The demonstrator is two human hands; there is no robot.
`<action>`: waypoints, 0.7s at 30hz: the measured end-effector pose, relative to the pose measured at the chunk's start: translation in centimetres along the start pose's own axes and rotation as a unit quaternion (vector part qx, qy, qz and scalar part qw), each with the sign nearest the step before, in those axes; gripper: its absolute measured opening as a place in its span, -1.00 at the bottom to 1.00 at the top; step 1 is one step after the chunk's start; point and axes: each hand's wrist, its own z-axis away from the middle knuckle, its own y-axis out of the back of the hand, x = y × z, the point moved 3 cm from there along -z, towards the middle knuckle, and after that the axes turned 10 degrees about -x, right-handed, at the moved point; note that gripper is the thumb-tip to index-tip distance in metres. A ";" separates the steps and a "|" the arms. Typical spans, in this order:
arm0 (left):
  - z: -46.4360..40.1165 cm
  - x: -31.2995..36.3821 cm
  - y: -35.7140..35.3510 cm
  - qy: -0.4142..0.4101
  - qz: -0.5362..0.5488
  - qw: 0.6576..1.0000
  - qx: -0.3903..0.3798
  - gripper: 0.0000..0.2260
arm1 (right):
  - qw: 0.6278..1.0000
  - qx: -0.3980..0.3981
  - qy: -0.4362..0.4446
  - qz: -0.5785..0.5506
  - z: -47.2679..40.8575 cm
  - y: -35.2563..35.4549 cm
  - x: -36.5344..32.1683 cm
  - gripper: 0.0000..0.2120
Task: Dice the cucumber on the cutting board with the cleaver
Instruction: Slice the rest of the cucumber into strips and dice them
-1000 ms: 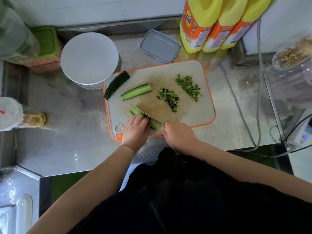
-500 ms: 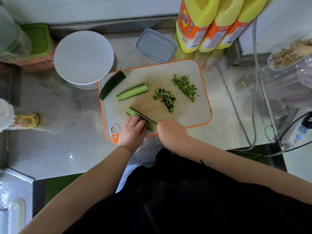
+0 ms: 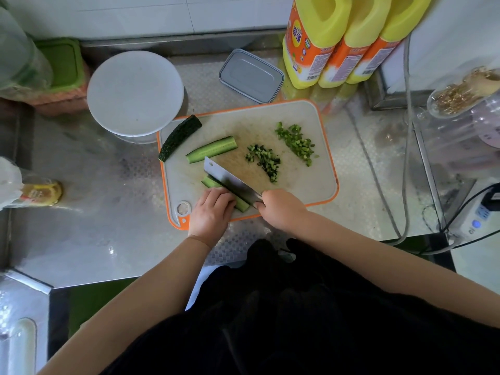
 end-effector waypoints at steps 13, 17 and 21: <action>0.6 -0.3 0.0 0.007 -0.021 1.000 -0.012 -0.82 | 0.999 0.040 0.000 0.004 -0.4 0.4 -0.2 -0.74; 0.7 -0.6 0.3 -0.006 -0.017 0.999 -0.028 -0.85 | 0.999 0.049 0.015 0.010 0.4 -0.5 -0.6 -0.66; 0.5 -0.6 0.6 -0.005 -0.015 0.999 -0.043 -0.82 | 0.998 0.058 0.001 0.000 0.5 -1.3 -0.4 -0.73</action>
